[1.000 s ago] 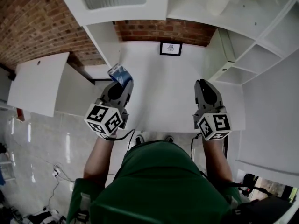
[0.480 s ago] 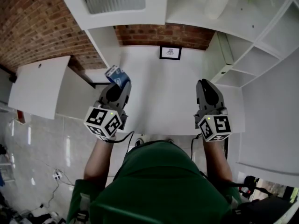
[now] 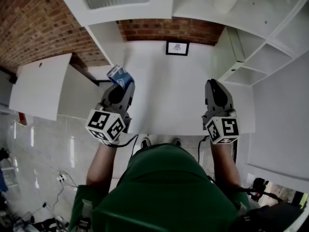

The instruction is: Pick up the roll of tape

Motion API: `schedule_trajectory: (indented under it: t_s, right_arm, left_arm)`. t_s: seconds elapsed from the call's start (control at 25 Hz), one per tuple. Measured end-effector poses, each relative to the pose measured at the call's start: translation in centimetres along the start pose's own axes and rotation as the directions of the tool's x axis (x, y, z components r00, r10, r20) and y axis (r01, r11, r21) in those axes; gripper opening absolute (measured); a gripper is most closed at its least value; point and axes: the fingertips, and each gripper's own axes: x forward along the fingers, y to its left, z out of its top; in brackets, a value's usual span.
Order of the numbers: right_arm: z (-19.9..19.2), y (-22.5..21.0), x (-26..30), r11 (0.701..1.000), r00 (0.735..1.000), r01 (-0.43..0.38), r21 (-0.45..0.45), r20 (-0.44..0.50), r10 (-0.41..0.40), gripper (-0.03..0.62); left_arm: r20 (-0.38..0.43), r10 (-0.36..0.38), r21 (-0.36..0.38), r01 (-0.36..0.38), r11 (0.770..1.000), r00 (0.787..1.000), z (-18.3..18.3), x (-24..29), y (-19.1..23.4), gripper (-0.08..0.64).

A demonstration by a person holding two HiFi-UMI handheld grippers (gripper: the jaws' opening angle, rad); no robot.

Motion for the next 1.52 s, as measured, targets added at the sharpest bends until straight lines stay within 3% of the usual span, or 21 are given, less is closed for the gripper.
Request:
schedule_trajectory:
  t_s: [1.52]
  right_arm:
    - [-0.2,0.0,0.9,0.999,1.0,-0.019,0.028,0.002,0.019,0.044]
  left_arm:
    - [-0.008,0.015,-0.01,-0.015,1.0,1.0,-0.6,0.2,0.5,0.064]
